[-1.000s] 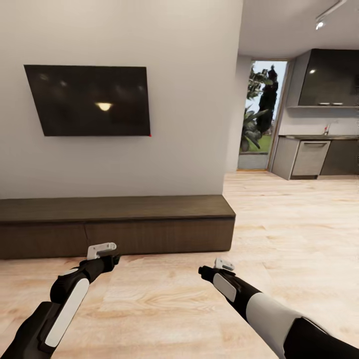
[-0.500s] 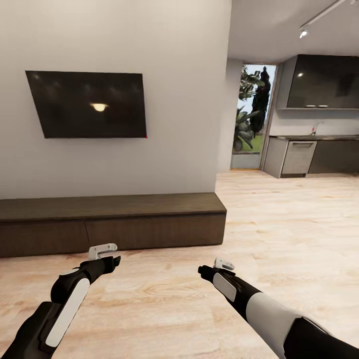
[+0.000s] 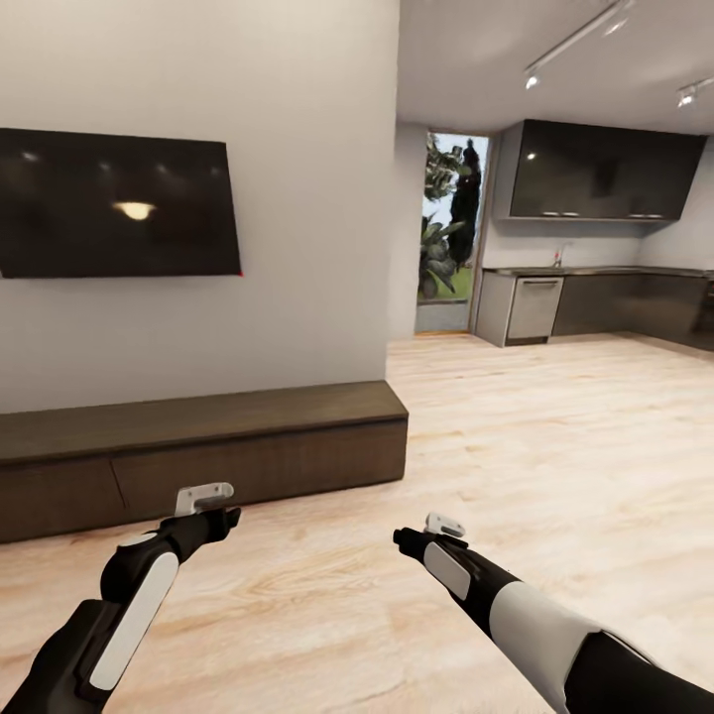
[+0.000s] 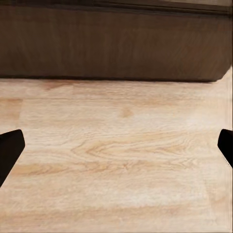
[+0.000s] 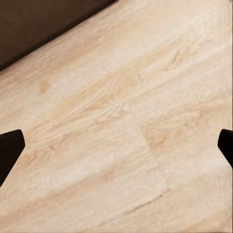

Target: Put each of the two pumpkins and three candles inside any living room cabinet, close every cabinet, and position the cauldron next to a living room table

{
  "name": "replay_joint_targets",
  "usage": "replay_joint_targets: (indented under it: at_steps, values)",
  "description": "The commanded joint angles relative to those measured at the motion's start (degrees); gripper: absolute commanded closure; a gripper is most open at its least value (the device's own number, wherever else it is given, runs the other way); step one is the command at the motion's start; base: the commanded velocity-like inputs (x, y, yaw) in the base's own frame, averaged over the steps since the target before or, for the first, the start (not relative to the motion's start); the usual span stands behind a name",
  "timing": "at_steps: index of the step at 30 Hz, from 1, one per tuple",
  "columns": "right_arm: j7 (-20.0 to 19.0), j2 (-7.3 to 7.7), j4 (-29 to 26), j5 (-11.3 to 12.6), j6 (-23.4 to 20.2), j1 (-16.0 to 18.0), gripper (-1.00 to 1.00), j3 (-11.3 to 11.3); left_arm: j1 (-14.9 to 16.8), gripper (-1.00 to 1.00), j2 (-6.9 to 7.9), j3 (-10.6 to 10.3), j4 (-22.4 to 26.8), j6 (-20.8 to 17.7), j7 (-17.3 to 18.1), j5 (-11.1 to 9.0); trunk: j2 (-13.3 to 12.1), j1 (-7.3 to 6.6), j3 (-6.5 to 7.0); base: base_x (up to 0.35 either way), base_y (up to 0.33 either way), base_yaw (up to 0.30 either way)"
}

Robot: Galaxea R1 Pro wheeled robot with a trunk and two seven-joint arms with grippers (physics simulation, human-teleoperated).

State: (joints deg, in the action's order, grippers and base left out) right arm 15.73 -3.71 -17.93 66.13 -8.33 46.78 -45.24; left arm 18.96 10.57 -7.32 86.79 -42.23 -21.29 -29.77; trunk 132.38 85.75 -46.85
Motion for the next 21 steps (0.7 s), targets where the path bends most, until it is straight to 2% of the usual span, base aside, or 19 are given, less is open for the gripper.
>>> replay_joint_targets:
  at_steps: [1, 5, 8, 10, 12, 15, 18, 21]
  values:
    - [0.3, 0.03, -0.1, 0.2, -0.2, 0.1, -1.0, -0.4, 0.0, -1.0, 0.07, -0.1, 0.1, -0.1, -0.6, -0.8, -0.4, -0.23, 0.11, 0.0, 0.0, -0.294]
    - [-1.1, 0.03, 0.0, 0.2, -0.3, 0.1, -1.0, 0.6, 0.0, -1.0, 0.07, 0.0, 0.2, -0.2, -0.6, -2.3, -2.0, -1.11, 0.83, 0.0, 0.0, -0.295]
    - [-3.0, 0.07, 0.0, 0.3, -1.2, 0.1, -1.0, 2.1, 0.0, -1.0, 0.12, 0.4, 0.1, -0.4, -0.6, -2.6, -3.2, -1.77, 1.37, 0.0, 0.0, -0.29]
    - [-3.2, 0.09, 0.2, 0.3, -2.4, 0.1, -1.0, 2.5, 0.0, -1.0, 0.13, 0.5, 0.1, -1.0, -0.6, -2.7, -4.0, -2.21, 1.69, 0.0, 0.0, -0.264]
    - [-3.4, 0.23, 0.8, 0.8, -3.2, -0.1, -1.0, 3.7, 0.0, -1.0, 0.13, 0.5, 0.1, -2.1, -0.6, -2.8, -4.8, -2.65, 1.95, 0.0, 0.0, -0.222]
    - [-3.5, 2.27, 1.0, 2.2, -4.1, -0.3, -1.0, 8.2, 0.0, -1.0, 0.13, 0.5, 0.0, -3.1, -0.5, -2.8, -6.0, -3.3, 2.26, 0.0, 0.0, -0.14]
    - [-3.4, 3.05, 1.1, 2.6, -4.4, -0.3, -1.0, 9.5, 0.0, -1.0, 0.15, 0.5, 0.0, -3.8, -0.5, -2.8, -7.2, -3.96, 2.54, 0.0, 0.0, -0.043]
    - [-3.4, 5.06, 1.2, 4.8, -5.1, -0.5, -1.0, 9.8, 0.0, -1.0, 0.15, 0.5, -0.1, -5.1, -0.5, -2.8, -8.4, -4.62, 2.79, 0.0, 0.0, -0.008]
